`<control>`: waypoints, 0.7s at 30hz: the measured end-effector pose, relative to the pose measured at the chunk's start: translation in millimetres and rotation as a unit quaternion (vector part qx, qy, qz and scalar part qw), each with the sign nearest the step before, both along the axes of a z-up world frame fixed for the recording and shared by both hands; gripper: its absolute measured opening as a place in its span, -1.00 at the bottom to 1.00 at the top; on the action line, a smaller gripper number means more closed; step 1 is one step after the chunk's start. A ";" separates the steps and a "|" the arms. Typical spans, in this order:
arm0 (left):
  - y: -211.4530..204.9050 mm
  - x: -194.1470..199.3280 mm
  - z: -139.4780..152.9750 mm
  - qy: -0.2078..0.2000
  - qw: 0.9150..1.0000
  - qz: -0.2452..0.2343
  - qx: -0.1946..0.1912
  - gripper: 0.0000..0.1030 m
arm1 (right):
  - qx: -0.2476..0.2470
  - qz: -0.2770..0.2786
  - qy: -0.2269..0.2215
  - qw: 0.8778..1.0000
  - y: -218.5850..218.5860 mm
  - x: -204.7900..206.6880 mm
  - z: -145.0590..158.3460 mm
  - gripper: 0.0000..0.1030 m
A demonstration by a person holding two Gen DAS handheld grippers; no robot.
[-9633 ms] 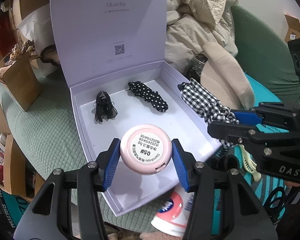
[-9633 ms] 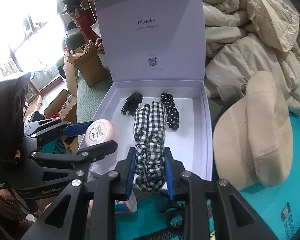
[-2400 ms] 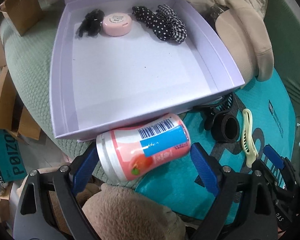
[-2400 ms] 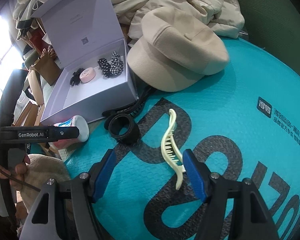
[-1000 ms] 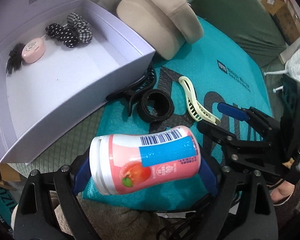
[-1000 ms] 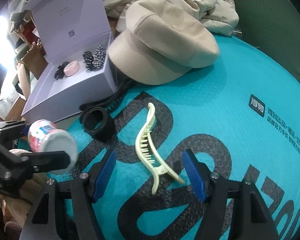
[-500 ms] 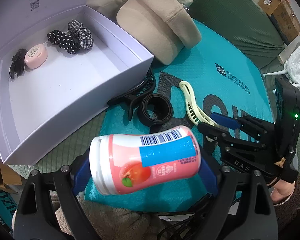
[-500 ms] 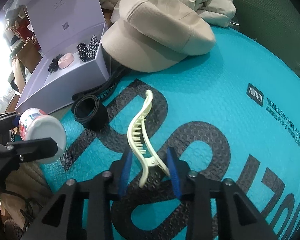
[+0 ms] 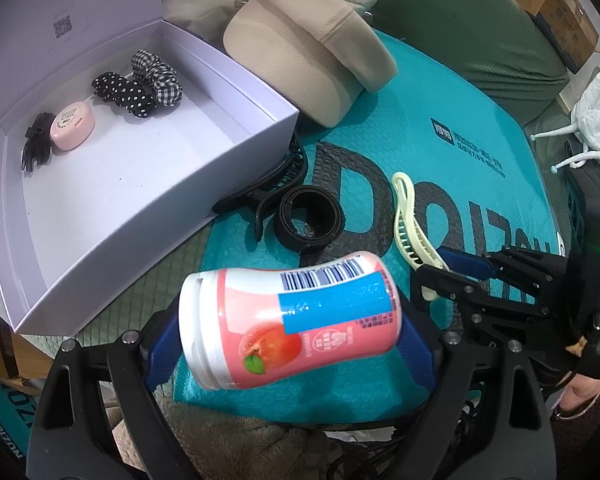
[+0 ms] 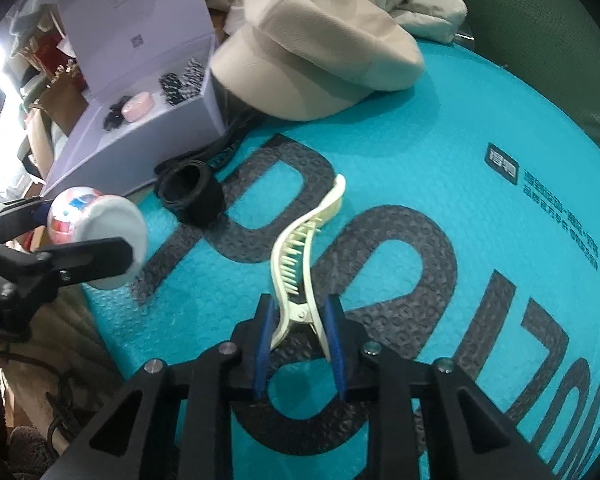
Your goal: Organize objects
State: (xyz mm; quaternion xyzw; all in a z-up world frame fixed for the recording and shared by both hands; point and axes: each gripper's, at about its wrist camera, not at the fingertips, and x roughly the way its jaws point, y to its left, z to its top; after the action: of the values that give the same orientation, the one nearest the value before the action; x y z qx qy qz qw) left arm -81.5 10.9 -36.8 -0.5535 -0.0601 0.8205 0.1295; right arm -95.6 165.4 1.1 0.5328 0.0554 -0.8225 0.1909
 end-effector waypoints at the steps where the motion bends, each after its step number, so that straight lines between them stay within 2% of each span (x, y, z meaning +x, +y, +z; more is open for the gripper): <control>1: 1.3 -0.4 -0.6 0.000 1.000 0.000 0.000 0.74 | 0.002 0.002 0.003 1.000 -1.8 -1.5 0.8 -0.35; 3: 1.9 -0.6 -0.8 0.001 1.000 -0.001 0.000 0.74 | 0.010 -0.003 0.007 1.000 -2.8 -6.6 0.8 -0.19; 9: 1.4 -0.1 -1.7 0.004 1.000 0.003 0.003 0.74 | 0.008 -0.007 -0.005 1.000 -4.8 -13.1 -8.0 -0.18; 11: 2.0 0.5 -1.6 0.007 1.000 0.003 0.001 0.74 | 0.011 -0.008 0.000 1.000 -4.4 -11.0 -8.0 -0.25; 12: 2.8 0.7 -1.3 0.010 1.000 0.005 0.000 0.74 | 0.011 -0.006 0.002 1.000 -4.2 -10.4 -7.7 -0.47; 13: 3.4 1.0 -0.8 0.012 1.000 0.005 -0.001 0.74 | 0.012 -0.006 0.001 1.000 -3.9 -10.2 -7.5 -0.58; 17: 4.4 4.4 4.2 0.033 0.999 0.009 -0.008 0.74 | 0.003 -0.012 0.006 1.000 -0.5 -8.2 -3.8 -0.64; 21: 2.7 12.2 13.2 0.076 0.997 0.024 -0.016 0.74 | -0.001 -0.010 0.010 1.000 -1.9 -6.3 2.3 -0.64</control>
State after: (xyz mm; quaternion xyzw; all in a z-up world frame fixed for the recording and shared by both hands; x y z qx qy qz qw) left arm -69.2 13.5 -23.6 -0.4903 -0.0507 0.8637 0.1050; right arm -101.8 163.5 3.4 0.5246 0.0509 -0.8299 0.1828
